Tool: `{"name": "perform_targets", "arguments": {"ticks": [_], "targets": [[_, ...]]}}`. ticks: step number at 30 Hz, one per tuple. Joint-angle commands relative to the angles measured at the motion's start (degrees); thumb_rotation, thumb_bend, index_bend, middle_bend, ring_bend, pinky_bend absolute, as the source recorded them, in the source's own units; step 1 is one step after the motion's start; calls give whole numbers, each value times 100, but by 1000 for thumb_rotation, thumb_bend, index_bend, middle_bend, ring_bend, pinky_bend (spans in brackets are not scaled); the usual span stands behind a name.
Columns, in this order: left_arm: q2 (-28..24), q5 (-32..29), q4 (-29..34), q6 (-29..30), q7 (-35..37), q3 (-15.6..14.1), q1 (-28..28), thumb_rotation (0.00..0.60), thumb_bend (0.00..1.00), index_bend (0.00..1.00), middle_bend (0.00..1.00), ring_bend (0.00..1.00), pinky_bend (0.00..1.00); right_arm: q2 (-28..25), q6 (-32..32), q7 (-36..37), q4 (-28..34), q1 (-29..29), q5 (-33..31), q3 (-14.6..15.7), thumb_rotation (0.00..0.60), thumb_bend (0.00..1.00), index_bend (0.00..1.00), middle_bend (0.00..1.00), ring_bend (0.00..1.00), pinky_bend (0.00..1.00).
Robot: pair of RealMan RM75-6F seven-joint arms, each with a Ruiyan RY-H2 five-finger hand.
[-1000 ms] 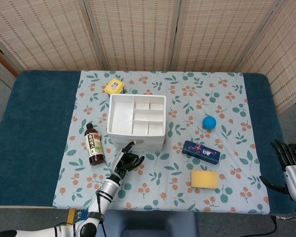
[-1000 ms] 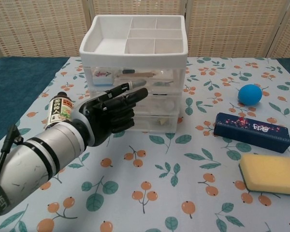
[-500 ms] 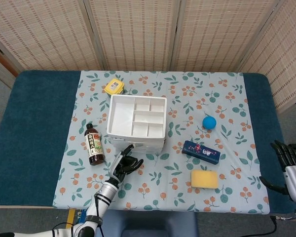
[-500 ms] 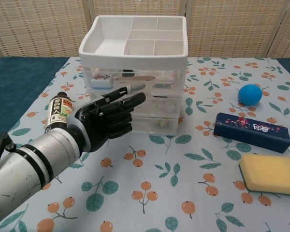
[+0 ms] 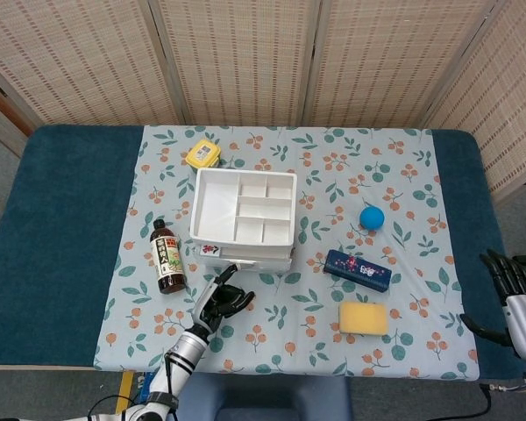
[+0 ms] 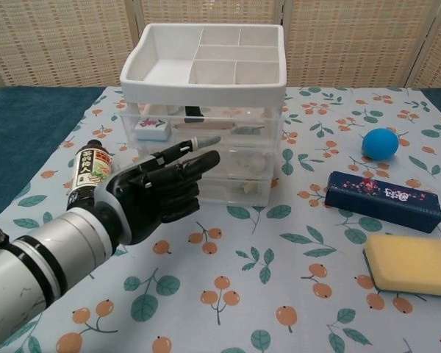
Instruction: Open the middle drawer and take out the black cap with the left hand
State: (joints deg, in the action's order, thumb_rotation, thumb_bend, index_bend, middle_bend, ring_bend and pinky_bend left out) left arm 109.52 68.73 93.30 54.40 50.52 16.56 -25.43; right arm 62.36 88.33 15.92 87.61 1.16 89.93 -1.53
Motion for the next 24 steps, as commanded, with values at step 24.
{"name": "perform_targets", "arguments": {"ticks": [24], "targets": [[-1848,1252,1078,731,-1423,-1004,518,600,299,270,992,1000,1000,-155,186,-104,159,-51,43,-59,600,198,0,0,0,0]]}}
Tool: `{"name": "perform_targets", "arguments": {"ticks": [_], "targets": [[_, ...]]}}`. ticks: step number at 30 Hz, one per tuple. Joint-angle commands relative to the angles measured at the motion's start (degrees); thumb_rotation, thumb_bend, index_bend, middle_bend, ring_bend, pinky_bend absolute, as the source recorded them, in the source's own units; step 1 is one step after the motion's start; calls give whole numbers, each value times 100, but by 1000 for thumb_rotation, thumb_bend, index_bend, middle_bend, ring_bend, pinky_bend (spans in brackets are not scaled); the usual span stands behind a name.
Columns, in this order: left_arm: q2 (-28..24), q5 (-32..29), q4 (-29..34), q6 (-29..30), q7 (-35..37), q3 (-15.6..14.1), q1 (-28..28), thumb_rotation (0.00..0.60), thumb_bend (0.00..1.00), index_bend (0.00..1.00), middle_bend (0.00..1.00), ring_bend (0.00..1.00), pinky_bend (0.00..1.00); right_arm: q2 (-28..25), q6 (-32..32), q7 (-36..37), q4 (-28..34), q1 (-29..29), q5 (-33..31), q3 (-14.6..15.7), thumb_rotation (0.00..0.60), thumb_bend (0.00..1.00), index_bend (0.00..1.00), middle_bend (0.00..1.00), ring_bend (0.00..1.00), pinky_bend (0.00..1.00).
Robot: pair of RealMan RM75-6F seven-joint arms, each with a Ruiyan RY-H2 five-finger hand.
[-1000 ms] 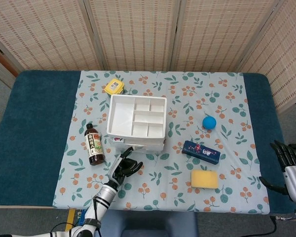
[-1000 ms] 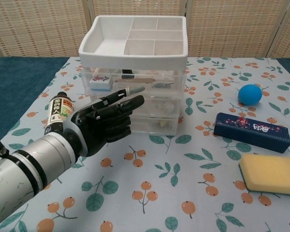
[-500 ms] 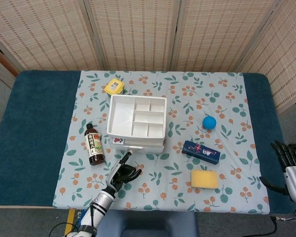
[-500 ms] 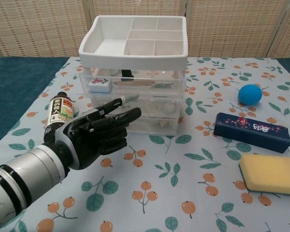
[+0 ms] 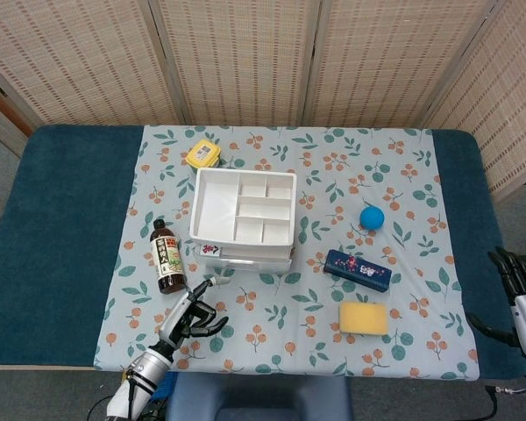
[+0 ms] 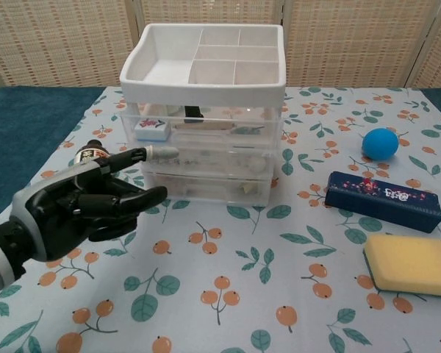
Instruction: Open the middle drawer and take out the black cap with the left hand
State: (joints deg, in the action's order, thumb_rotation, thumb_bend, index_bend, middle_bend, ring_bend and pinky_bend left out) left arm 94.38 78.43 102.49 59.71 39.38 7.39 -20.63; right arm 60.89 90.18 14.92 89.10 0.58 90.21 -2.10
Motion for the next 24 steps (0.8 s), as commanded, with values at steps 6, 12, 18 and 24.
{"name": "perform_targets", "arguments": {"ticks": [6,12,18,24], "targets": [[-991,711,260,448,-1104,-41,-52,600,300,272,989,1000,1000,-25,31,1,41,31,67,-23,600,198,0,0,0,0],[-1328,723,6,569,-2142,210,-244,600,299,197,989,1000,1000,-44,55,-12,39,26,88,-19,600,198,0,0,0,0],[-1579,480,128,219,-2759,279,-531,600,300,184,989,1000,1000,-24,34,-12,32,34,86,-14,600,198,0,0,0,0],[-1540,241,121,3,-3075,273,-737,600,299,183,989,1000,1000,-20,53,18,5,6,55,-10,600,199,0,0,0,0]]}}
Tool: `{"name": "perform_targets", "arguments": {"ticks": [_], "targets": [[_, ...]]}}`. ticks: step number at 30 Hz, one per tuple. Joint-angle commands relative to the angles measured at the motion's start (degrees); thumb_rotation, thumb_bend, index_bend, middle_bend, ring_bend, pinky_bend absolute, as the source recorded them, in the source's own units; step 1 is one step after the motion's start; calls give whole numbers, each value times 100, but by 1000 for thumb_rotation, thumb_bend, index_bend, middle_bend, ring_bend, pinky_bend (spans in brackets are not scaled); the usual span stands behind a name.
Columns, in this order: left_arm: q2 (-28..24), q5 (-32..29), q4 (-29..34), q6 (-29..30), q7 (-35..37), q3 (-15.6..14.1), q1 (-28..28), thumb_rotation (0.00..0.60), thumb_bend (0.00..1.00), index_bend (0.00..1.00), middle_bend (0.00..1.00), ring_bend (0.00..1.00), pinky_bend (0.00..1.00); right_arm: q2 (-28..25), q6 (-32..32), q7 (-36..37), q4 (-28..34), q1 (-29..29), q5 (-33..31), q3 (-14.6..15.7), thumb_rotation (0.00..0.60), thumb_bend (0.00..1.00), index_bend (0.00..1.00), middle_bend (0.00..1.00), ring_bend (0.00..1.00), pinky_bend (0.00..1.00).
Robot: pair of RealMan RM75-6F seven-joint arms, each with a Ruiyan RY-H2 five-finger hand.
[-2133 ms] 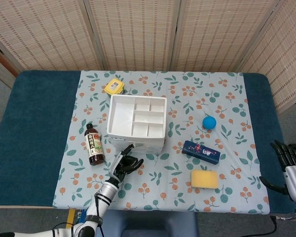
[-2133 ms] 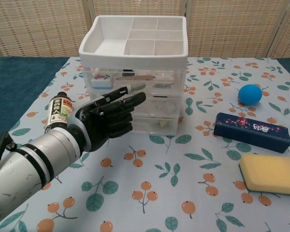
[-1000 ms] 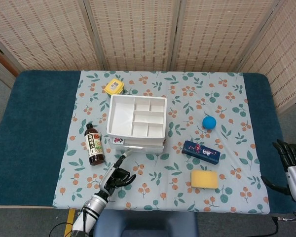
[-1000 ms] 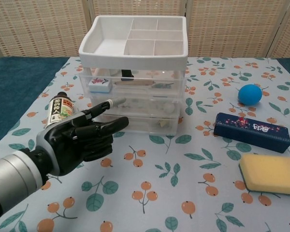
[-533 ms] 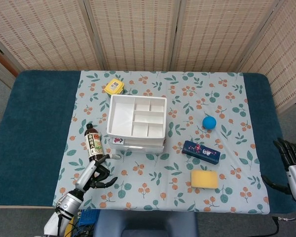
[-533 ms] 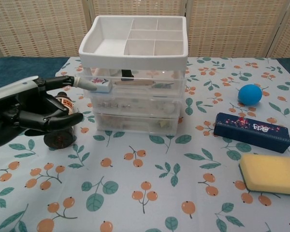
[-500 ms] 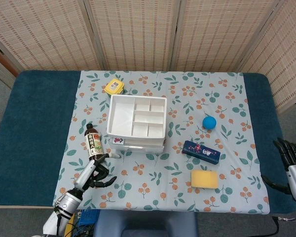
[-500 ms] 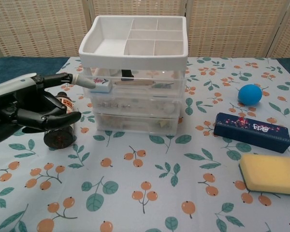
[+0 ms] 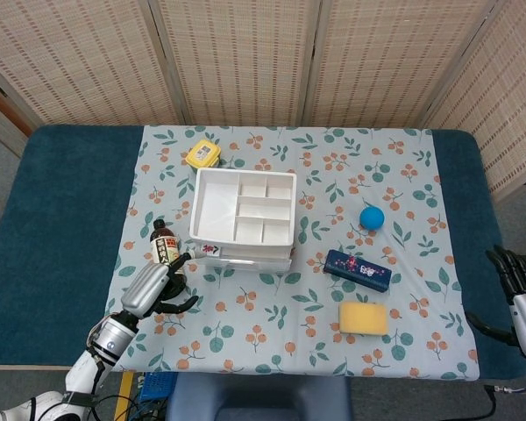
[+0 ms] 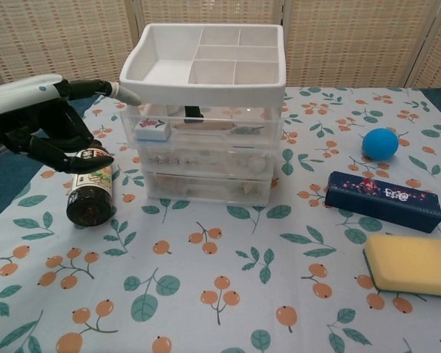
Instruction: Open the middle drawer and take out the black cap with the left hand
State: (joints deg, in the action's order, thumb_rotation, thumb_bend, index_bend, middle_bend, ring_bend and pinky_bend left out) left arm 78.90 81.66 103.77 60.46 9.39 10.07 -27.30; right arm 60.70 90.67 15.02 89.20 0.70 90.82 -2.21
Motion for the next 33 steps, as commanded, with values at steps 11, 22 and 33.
{"name": "perform_targets", "arguments": {"ticks": [11,22,33], "targets": [[53,-443,-56,-156,-480,52,-297,600,299,165,989,1000,1000,34,-28,91,-80,-14,-32,13,600,199,0,0,0,0],[69,-736,-40,-359,-798,55,-549,600,299,166,989,1000,1000,79,-55,183,-178,-2,-48,9,600,199,0,0,0,0],[136,-828,-54,-496,-1041,-20,-764,600,299,232,989,1000,1000,96,-54,271,-260,-29,-95,7,600,199,0,0,0,0]]}}
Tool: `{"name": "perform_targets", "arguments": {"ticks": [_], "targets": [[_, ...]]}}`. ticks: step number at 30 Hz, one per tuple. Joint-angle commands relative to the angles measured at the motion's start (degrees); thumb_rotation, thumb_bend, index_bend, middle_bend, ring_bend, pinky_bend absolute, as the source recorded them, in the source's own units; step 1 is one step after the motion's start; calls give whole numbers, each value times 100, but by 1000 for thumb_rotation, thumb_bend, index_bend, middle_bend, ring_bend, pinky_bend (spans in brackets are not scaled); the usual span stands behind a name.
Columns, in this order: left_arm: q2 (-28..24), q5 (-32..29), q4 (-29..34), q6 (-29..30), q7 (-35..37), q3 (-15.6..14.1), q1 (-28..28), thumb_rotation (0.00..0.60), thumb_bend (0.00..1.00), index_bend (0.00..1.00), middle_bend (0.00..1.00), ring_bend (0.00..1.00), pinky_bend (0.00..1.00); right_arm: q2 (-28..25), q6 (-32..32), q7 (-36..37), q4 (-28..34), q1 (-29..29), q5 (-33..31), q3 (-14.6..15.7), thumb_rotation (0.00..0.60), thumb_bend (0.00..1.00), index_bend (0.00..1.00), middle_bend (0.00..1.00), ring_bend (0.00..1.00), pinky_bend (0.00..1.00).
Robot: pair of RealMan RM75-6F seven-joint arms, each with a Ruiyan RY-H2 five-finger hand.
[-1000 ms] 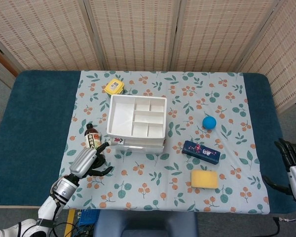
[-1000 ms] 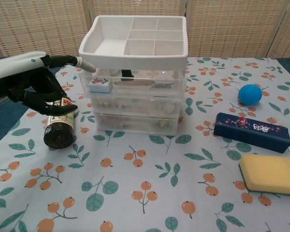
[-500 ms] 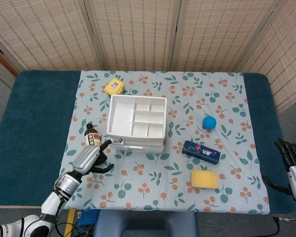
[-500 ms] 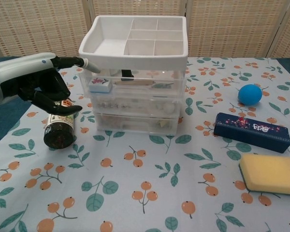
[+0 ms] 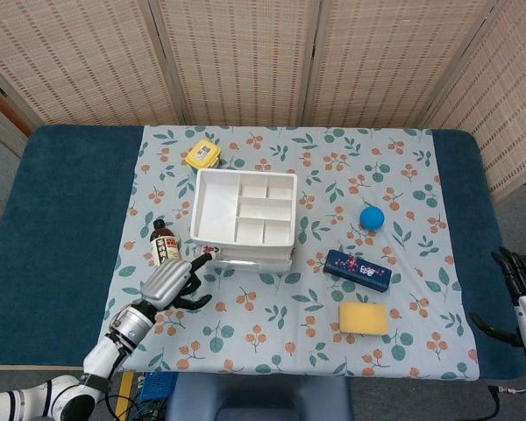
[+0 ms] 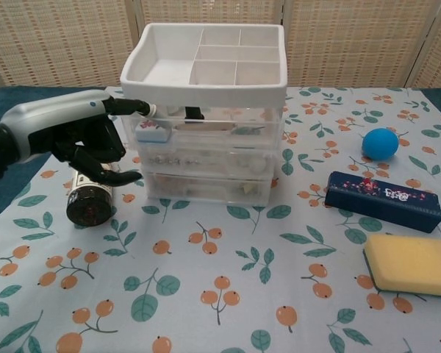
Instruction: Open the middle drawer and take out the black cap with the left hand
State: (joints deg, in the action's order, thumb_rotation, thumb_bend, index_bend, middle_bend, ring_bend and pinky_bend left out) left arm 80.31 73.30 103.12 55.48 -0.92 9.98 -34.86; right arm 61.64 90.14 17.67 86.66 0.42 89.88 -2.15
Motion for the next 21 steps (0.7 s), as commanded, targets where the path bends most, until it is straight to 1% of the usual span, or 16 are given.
{"name": "perform_targets", "arguments": {"ticks": [1,9,21], "targets": [[-14,26,26,12,-22,-26,-14,600,299,239,989,1000,1000,6,-2,10,-12,-2,-2,1,600,199,0,0,0,0],[-111,165,148,88,-21,-138,-8,600,299,289,989,1000,1000,10,-3,13,-21,-2,4,0,600,199,0,0,0,0],[-302,487,384,214,71,-386,76,600,299,315,989,1000,1000,5,9,4,-7,-10,25,7,600,199,0,0,0,0]]}}
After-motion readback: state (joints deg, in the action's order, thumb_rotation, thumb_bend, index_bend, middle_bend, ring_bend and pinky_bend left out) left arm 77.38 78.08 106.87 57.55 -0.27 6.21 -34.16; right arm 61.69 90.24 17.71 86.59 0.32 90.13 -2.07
